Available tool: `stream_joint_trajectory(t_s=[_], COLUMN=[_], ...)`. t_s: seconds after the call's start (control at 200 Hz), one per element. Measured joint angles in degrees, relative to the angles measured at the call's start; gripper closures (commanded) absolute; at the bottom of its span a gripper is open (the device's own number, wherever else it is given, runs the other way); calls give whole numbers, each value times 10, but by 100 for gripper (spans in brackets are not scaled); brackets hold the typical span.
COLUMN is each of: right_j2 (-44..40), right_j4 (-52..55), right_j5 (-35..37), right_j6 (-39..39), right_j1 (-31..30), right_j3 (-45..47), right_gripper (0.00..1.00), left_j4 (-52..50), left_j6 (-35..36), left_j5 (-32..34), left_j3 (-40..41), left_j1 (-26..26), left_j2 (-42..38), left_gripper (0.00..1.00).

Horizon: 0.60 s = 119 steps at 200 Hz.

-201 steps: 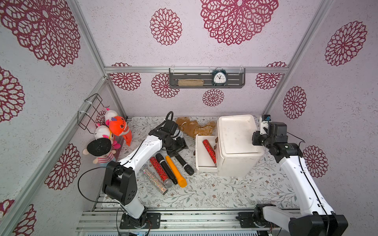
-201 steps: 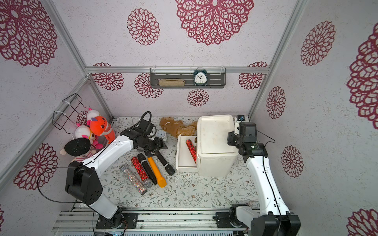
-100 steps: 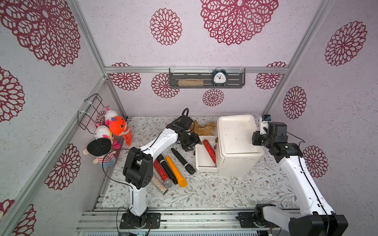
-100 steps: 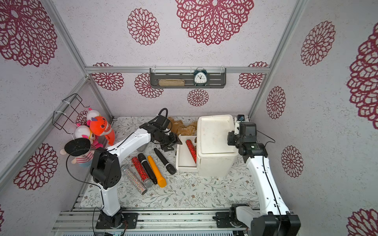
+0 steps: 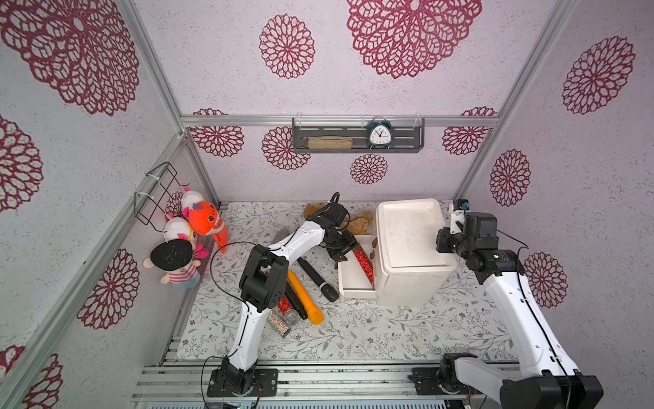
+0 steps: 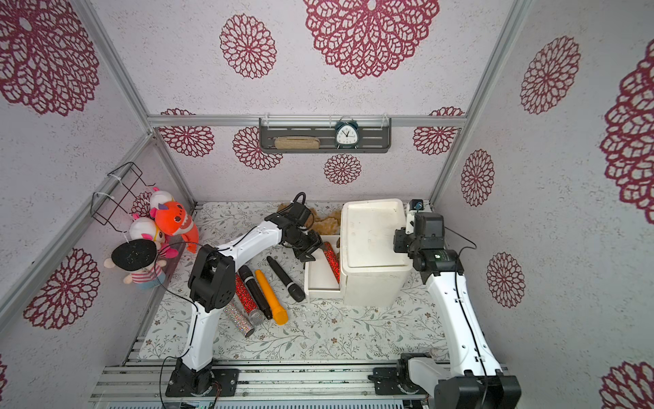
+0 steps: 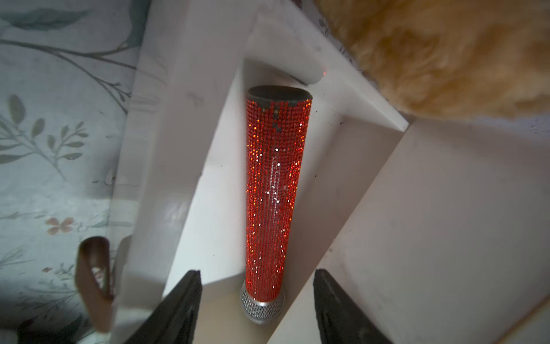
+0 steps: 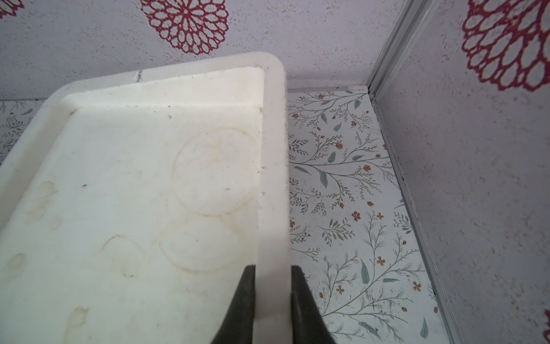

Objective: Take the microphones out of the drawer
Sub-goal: Pick up the microphone from the drawer.

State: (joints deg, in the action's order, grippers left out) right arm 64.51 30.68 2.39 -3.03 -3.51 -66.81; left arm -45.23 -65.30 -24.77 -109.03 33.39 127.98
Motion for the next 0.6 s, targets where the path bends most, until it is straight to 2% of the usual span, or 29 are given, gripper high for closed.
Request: stream_joint_trajectory(t_s=[0.415, 0.595], right_j2=[-24, -24], right_j4=[-12, -13], right_j5=[0, 0], right_j6=[1, 5], right_j1=[-5, -7], right_j3=[19, 19], right_gripper=[100, 100], left_j4=[12, 8], left_j6=[-31, -36], left_j5=[13, 33], left_j3=[-77, -101], left_j1=[18, 28], left_j2=[71, 93], left_gripper=[36, 41])
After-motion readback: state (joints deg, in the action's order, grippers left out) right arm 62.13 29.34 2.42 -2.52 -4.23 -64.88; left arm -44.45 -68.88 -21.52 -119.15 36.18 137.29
